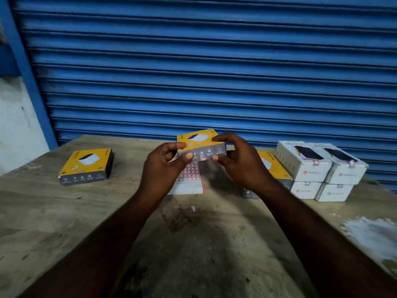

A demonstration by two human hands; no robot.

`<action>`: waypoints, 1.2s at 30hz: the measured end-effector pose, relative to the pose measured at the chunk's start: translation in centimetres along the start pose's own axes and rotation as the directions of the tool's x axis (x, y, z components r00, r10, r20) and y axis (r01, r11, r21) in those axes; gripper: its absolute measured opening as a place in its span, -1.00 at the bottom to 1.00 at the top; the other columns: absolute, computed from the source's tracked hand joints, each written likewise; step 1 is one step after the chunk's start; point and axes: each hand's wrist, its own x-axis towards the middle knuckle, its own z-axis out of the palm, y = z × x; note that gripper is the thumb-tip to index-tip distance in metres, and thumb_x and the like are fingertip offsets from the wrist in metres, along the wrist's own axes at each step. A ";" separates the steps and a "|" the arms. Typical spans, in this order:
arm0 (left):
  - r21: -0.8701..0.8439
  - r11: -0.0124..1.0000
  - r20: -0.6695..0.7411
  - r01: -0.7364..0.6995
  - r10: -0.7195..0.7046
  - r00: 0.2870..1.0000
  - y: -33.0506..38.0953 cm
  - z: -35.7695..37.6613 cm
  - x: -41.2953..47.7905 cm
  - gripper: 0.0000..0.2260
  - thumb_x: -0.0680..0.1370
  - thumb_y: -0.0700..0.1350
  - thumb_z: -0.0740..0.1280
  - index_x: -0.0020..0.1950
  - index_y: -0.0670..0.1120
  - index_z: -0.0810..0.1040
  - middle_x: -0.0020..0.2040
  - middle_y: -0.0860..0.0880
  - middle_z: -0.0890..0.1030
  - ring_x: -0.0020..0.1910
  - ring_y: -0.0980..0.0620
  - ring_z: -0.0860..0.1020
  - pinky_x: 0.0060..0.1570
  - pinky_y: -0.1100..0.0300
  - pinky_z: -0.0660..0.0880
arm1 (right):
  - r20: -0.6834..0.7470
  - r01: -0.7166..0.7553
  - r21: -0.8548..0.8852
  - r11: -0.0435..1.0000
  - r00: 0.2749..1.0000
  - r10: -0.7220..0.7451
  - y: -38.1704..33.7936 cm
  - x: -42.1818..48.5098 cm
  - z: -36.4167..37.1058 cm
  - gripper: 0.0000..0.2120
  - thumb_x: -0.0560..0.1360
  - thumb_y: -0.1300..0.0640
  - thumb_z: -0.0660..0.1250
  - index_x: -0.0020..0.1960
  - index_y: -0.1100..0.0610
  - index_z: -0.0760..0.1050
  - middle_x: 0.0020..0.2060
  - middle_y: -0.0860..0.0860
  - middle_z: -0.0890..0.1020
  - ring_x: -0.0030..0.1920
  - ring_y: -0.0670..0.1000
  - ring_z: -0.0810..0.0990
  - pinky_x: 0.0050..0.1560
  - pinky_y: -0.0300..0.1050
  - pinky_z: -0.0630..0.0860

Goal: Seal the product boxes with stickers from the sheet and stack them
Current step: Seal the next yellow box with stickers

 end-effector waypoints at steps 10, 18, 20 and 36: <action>0.071 0.997 0.137 -0.013 0.003 0.991 0.6 5.7 -1.9 -0.74 0.42 -0.34 0.52 0.04 -0.08 0.66 0.01 -0.05 0.71 -0.05 0.22 0.64 0.02 0.27 0.56 | -0.103 -0.050 -0.219 0.974 0.994 0.028 1.8 -3.7 -6.5 -0.66 0.40 0.29 0.50 0.12 0.01 0.61 -0.03 -0.05 0.69 -0.17 -0.10 0.65 -0.08 -0.24 0.57; 0.137 0.987 0.215 -0.083 0.052 0.975 0.0 11.5 -2.3 -0.67 0.43 -0.29 0.52 0.14 -0.04 0.60 0.05 -0.01 0.69 0.00 0.20 0.66 0.09 0.26 0.56 | -0.181 -0.118 -0.790 0.602 0.982 -0.045 2.4 -5.0 -10.4 -0.66 0.44 0.15 0.42 0.16 -0.13 0.60 -0.02 0.02 0.71 0.12 0.20 0.54 0.02 0.04 0.34; 0.174 0.980 0.199 -0.100 0.064 0.978 -0.6 12.2 -2.2 -0.67 0.40 -0.17 0.52 0.09 0.12 0.60 0.08 -0.01 0.71 0.09 0.09 0.67 0.21 0.05 0.56 | -0.195 -0.144 -0.823 0.550 0.980 -0.035 2.8 -5.1 -10.3 -0.63 0.40 0.17 0.43 0.16 -0.12 0.60 0.01 0.00 0.70 0.13 0.19 0.52 0.06 0.05 0.31; 0.254 0.933 0.251 -0.253 0.190 0.949 -2.4 13.3 -2.9 -0.68 0.57 -0.23 0.40 0.32 -0.06 0.56 0.17 0.01 0.66 0.18 0.23 0.59 0.21 0.33 0.50 | -0.165 -0.109 -0.925 0.363 0.978 -0.126 4.2 -6.9 -10.0 -0.75 0.33 0.22 0.42 -0.03 -0.03 0.60 -0.05 -0.04 0.68 0.05 0.20 0.54 -0.01 0.04 0.21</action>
